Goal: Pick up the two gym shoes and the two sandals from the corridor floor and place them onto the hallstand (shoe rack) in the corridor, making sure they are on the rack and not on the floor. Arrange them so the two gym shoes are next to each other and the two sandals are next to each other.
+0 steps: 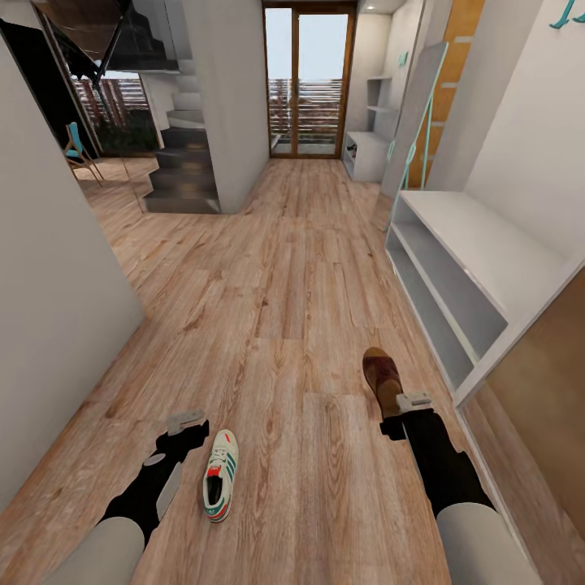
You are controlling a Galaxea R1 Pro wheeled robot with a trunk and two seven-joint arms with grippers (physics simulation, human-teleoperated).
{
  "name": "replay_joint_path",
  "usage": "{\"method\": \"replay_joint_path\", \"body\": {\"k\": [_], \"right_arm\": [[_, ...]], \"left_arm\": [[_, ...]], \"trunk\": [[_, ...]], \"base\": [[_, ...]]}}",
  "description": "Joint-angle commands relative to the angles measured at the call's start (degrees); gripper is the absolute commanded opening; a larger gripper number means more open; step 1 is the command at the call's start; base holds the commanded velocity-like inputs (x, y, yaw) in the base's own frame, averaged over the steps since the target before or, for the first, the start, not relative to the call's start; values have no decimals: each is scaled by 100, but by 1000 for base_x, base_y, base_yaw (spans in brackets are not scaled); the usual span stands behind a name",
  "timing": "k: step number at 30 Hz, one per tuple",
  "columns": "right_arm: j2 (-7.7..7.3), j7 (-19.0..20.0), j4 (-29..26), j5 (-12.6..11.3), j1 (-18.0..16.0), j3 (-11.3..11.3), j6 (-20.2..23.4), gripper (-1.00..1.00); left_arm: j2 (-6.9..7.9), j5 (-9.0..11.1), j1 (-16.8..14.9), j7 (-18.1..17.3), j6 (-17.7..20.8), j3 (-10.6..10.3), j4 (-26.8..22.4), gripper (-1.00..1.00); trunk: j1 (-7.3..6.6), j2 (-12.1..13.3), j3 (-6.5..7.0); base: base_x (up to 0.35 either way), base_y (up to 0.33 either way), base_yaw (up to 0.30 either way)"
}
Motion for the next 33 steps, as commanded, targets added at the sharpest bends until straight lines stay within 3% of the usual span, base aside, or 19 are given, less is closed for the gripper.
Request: {"method": "replay_joint_path", "body": {"k": [1, 10, 33], "right_arm": [[0, -19, 0, -19, 0, 0, 1, -100], [-8, -19, 0, -19, 0, 0, 0, -100], [-6, -19, 0, -19, 0, 0, 0, -100]], "left_arm": [[1, 0, 0, 0, 0, 0, 0, 100], [2, 0, 0, 0, 0, 0, 1, 100], [-4, 46, 1, 0, -13, 9, 3, 100]], "trunk": [[22, -40, -18], [220, -401, -192], [725, -1324, -810]], "base": [[0, 0, 0], [0, 0, 0], [0, 0, -55]]}}
